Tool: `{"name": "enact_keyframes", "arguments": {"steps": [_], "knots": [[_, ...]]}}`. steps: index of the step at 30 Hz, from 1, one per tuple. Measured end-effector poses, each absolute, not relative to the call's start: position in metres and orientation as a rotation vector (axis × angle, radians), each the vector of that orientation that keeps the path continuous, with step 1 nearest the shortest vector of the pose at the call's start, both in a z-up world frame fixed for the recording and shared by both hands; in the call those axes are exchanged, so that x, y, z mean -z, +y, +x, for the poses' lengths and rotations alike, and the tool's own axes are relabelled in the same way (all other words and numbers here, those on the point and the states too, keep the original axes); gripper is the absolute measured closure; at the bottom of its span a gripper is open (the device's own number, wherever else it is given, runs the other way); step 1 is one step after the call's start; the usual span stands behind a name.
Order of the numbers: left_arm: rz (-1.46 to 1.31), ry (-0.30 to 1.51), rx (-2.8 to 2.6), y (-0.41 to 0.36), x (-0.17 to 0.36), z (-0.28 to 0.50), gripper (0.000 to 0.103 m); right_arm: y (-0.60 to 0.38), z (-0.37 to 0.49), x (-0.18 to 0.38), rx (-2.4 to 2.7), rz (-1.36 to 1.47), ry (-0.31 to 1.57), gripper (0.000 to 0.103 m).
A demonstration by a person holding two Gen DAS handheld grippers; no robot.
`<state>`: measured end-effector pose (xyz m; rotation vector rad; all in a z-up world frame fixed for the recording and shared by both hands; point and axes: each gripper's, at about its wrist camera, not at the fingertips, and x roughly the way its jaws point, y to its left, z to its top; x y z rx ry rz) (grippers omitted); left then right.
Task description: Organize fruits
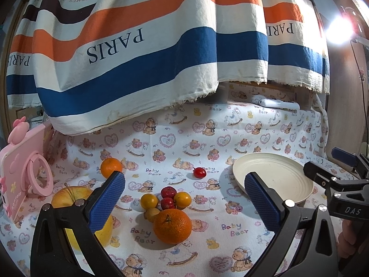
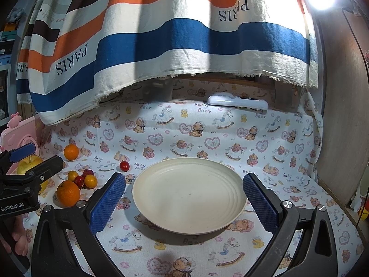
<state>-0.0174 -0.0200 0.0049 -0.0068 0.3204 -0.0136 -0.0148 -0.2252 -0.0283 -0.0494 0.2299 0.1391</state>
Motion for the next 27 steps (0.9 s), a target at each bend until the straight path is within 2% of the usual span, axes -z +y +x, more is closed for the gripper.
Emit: {"name": "enact_keyframes", "arguments": {"steps": [27], "knots": [[0.011,0.348,0.006,-0.0191,-0.0036,-0.0148,0.000,-0.2277,-0.0116,0.0296,-0.158,-0.033,0.271,0.001]]}}
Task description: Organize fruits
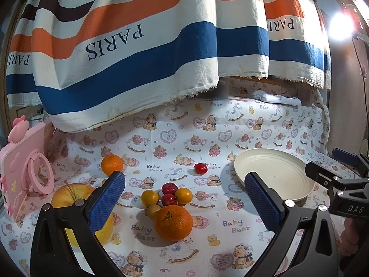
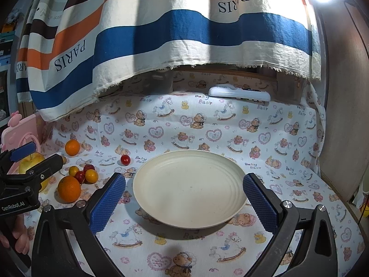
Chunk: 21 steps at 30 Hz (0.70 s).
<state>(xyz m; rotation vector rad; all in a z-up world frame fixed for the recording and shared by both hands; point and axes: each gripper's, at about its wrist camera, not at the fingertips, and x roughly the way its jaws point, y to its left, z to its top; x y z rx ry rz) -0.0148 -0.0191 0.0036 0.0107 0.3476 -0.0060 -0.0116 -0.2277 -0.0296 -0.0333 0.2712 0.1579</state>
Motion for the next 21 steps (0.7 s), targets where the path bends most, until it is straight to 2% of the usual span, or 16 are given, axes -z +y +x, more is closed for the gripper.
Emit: {"name": "enact_keyframes", "arguments": {"steps": [7,13,18,20,21], "knots": [[0.125,0.234,-0.052,-0.023,-0.018,-0.029,0.000,-0.233,-0.015,0.028,-0.148,-0.007,0.248,0.001],[0.040,0.232,0.001,-0.004,-0.042,-0.038,0.000,-0.238,-0.026,0.014,-0.126,-0.018,0.215,0.001],[-0.059,0.394,0.042,0.017,-0.048,-0.020,0.000,-0.251,-0.031,0.004,-0.149,0.046,0.215,0.001],[-0.121,0.482,0.098,0.029,-0.043,-0.008,0.000,-0.254,-0.024,0.004,-0.163,0.068,0.255,0.008],[-0.146,0.521,0.120,0.032,-0.039,-0.003,0.005,-0.254,-0.020,0.005,-0.166,0.066,0.275,0.010]]}}
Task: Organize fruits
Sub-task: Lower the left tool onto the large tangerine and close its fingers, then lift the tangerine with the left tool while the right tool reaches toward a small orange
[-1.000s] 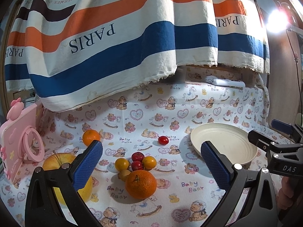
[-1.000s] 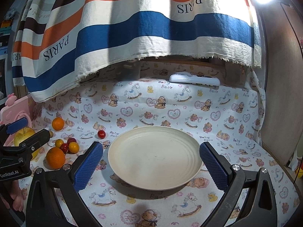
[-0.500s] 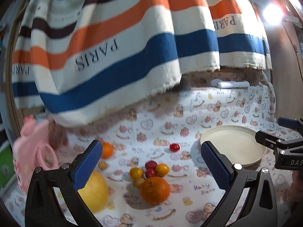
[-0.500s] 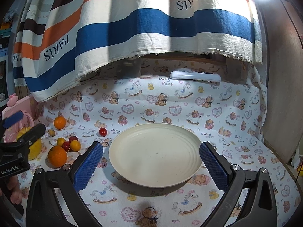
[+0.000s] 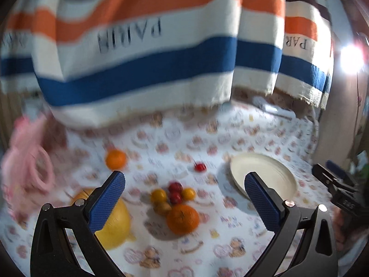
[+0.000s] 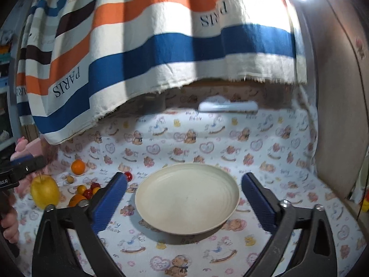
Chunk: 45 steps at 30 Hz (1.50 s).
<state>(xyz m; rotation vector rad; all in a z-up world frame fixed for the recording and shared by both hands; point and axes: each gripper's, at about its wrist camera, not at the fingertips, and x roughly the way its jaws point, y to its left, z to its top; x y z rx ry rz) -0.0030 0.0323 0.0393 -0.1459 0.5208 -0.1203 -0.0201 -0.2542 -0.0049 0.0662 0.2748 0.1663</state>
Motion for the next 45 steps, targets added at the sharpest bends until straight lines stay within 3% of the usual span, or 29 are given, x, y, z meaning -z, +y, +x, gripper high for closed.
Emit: {"name": "enact_keyframes", "arguments": {"steps": [1,3,5,25,27,30,38,45], "knots": [[-0.166,0.558,0.140,0.035,-0.035,0.002,0.010,-0.254,-0.017,0.007,-0.169,0.060,0.294,0.013],[-0.185,0.625,0.163,0.036,-0.027,0.009,0.031,-0.253,-0.009,0.012,-0.170,0.050,0.330,0.018],[-0.185,0.678,0.178,0.034,-0.019,0.014,0.037,-0.252,-0.002,0.017,-0.182,0.049,0.369,0.019],[0.056,0.869,0.161,-0.003,0.034,0.045,0.041,-0.241,-0.004,0.022,-0.241,0.012,0.403,0.019],[0.081,0.884,0.127,-0.005,0.039,0.047,0.053,-0.241,-0.004,0.022,-0.242,0.012,0.404,0.019],[0.070,0.897,0.119,-0.002,0.044,0.051,0.054,-0.241,-0.004,0.022,-0.236,0.013,0.403,0.019],[0.039,0.882,0.134,0.000,0.043,0.049,0.056,-0.241,-0.002,0.024,-0.232,0.010,0.413,0.019],[0.002,0.700,0.138,0.009,0.004,0.027,0.056,-0.241,-0.005,0.022,-0.261,0.007,0.401,0.019]]}}
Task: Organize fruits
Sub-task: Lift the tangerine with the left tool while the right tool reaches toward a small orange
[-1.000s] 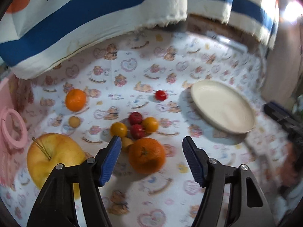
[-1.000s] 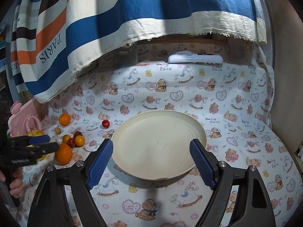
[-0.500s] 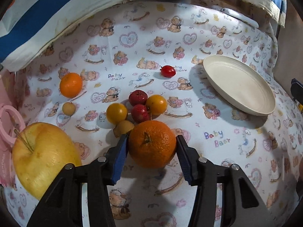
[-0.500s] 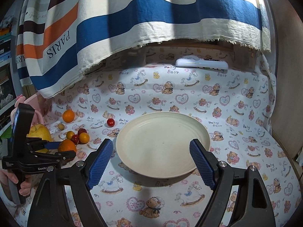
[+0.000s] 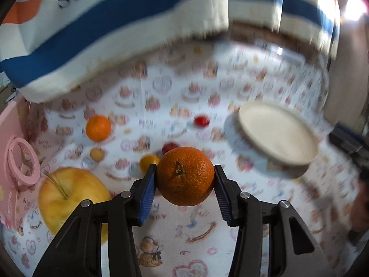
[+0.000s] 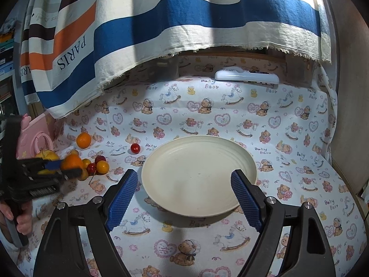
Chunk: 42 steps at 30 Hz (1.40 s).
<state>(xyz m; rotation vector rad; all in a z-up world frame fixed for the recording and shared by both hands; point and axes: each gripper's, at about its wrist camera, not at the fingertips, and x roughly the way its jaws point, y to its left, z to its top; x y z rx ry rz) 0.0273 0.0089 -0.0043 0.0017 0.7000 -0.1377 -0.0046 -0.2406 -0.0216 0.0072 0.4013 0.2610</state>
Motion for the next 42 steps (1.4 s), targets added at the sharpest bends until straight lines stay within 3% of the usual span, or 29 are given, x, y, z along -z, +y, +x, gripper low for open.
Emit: {"name": "enact_keyframes", "arguments": {"steps": [9,18,21,30,32,36,42], "knots": [[-0.094,0.605,0.093,0.045,-0.020,0.023,0.056,-0.220,-0.004,-0.002,-0.386,0.013,0.439,0.019],[-0.163,0.558,0.048,0.069,-0.022,0.021,0.056,-0.143,0.039,-0.001,-0.594,0.065,0.657,0.020],[-0.177,0.543,0.007,0.078,-0.024,0.020,0.056,-0.117,0.059,0.004,-0.610,0.060,0.710,0.033],[-0.205,0.532,0.005,0.083,-0.025,0.020,0.056,-0.076,0.105,0.040,-0.574,-0.003,0.807,0.038],[-0.206,0.546,-0.001,0.082,-0.022,0.022,0.056,-0.073,0.112,0.046,-0.576,0.009,0.830,0.048],[-0.208,0.552,-0.006,0.082,-0.020,0.022,0.056,-0.070,0.124,0.057,-0.576,0.044,0.884,0.054],[-0.230,0.559,-0.016,0.088,-0.019,0.024,0.056,-0.061,0.124,0.056,-0.560,0.007,0.883,0.074]]}}
